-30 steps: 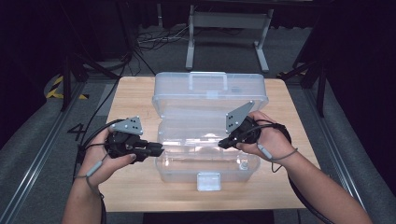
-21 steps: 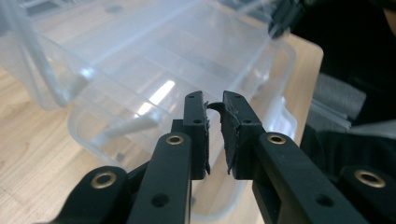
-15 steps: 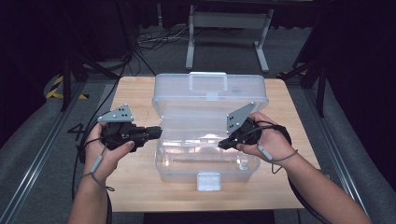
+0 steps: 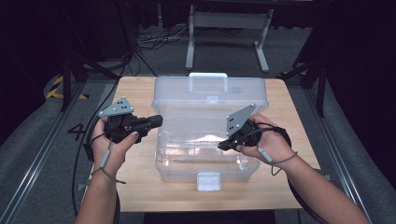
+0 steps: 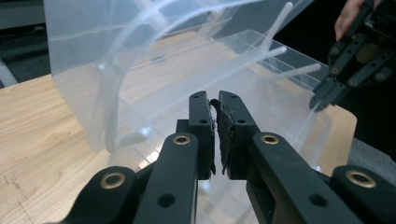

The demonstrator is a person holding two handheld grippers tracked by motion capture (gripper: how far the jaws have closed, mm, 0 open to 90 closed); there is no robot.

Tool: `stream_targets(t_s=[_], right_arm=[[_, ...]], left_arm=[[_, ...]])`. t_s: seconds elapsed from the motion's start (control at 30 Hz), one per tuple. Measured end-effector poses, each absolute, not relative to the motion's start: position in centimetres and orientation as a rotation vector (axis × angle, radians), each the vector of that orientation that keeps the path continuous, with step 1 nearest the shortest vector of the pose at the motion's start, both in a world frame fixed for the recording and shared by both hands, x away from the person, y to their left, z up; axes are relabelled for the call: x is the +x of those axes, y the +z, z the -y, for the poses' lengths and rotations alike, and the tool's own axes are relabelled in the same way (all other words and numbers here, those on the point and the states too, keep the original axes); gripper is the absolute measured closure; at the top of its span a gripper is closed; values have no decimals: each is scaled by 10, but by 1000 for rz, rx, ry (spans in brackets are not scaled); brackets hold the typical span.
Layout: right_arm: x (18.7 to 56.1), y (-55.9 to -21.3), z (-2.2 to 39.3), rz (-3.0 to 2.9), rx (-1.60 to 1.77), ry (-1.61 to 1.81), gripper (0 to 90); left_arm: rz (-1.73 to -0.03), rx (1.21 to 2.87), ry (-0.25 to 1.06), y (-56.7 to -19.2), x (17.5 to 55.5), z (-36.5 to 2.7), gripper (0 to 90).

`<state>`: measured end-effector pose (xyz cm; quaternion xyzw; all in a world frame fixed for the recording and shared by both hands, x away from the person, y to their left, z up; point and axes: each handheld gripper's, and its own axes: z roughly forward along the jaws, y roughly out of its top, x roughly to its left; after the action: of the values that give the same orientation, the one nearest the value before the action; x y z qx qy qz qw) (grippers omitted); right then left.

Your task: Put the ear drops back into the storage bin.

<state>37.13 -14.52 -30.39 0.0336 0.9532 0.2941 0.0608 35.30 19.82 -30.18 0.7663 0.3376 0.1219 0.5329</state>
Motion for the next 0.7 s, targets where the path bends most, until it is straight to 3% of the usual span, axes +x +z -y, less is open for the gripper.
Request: stream_targets(t_s=[0.7], right_arm=[[366, -308, 146, -2868, 105, 893, 884]], left_arm=[[-849, 1794, 338, -301, 352, -195, 858]])
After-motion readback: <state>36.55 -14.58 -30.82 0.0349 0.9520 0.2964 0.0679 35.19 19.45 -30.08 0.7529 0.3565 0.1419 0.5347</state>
